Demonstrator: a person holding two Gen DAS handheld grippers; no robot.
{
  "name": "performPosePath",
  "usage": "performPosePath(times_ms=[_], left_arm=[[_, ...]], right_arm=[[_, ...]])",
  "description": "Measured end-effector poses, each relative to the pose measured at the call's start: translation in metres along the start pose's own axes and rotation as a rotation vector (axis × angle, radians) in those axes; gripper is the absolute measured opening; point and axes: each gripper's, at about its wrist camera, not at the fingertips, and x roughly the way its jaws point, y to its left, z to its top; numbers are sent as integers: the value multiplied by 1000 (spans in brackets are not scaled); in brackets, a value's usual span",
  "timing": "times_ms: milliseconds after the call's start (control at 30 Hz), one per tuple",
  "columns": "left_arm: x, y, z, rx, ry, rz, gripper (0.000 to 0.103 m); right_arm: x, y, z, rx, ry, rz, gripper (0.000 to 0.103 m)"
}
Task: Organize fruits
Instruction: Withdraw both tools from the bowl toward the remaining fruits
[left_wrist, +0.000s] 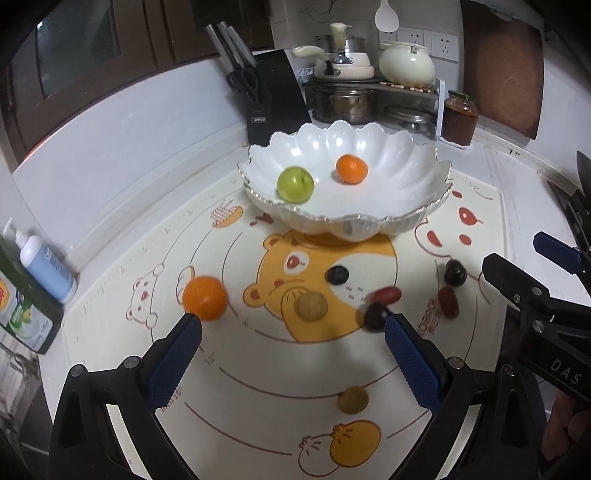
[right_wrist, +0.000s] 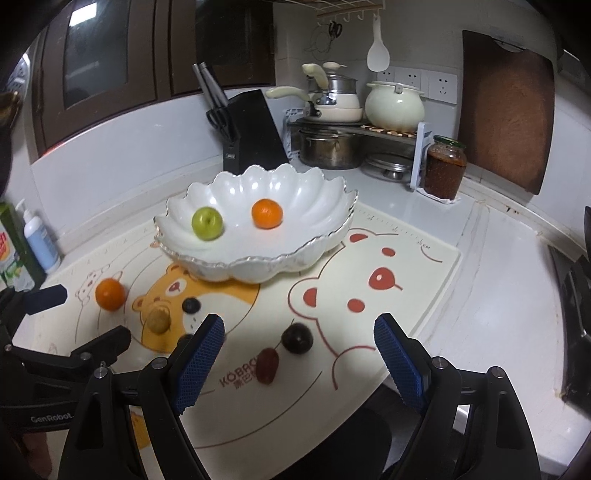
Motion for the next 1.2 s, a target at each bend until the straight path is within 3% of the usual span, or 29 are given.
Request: performPosePath(times_ms=[300,567,933,1200], left_arm=[[4,-1,-22,-22,-10,-9,98],[10,-5,-37,-35,-18,-24,94],[20,-15,-58,-19,5,-37,72],[23,-19,-58,-12,26,-64,54]], right_arm=[[1,5,-21,-26,-29,17,82],[11,7,-35,-43,-39,24,72],[16,9,-50,-65,-97,25,65],[28,12,-53,-63,-66,61,56]])
